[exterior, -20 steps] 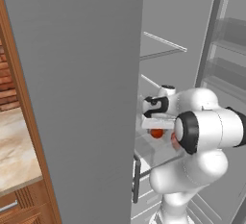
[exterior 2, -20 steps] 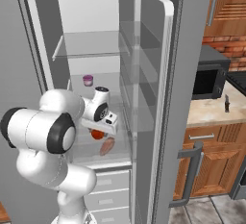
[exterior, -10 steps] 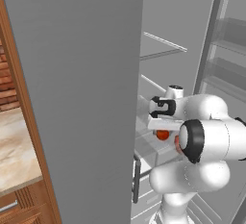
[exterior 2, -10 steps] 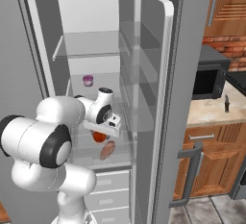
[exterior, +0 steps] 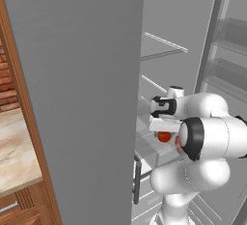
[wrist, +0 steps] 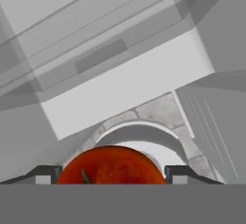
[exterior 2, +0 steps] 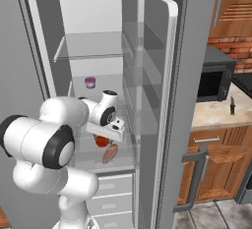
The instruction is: Place the sweet potato and tomato inside the fridge drawer. Close the drawer after placing the vegetables.
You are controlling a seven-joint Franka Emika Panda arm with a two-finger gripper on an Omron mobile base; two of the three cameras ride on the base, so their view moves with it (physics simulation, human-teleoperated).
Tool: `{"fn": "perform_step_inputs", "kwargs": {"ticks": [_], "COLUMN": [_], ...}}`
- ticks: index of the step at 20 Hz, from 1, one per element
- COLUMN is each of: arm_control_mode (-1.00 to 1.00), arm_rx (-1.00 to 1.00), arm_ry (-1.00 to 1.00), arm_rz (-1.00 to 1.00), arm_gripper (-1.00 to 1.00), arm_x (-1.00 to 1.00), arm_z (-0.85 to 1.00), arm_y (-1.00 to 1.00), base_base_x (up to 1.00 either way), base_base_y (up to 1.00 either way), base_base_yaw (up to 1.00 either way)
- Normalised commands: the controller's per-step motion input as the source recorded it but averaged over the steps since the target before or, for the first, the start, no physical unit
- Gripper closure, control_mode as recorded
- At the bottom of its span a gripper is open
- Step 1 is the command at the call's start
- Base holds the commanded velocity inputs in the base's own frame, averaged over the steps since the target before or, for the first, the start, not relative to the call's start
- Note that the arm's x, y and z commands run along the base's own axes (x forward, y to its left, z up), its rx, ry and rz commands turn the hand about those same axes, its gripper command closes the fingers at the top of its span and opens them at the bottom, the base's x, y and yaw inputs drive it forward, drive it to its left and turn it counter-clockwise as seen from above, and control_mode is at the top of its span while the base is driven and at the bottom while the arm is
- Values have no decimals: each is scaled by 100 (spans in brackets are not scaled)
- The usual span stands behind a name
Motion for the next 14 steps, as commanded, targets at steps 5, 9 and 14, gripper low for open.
{"fn": "perform_step_inputs", "kwargs": {"ticks": [5, 9, 14], "arm_control_mode": [-100, -100, -100], "arm_rx": [0, 0, 0], "arm_ry": [2, 0, 0], "arm_rz": [0, 0, 0], "arm_gripper": [-100, -100, -100], "arm_x": [-68, -24, -3], "arm_z": [-33, 1, 9], "arm_y": [0, 0, 0], "base_base_x": [0, 0, 0], "base_base_y": [0, 0, 0], "base_base_yaw": [0, 0, 0]}}
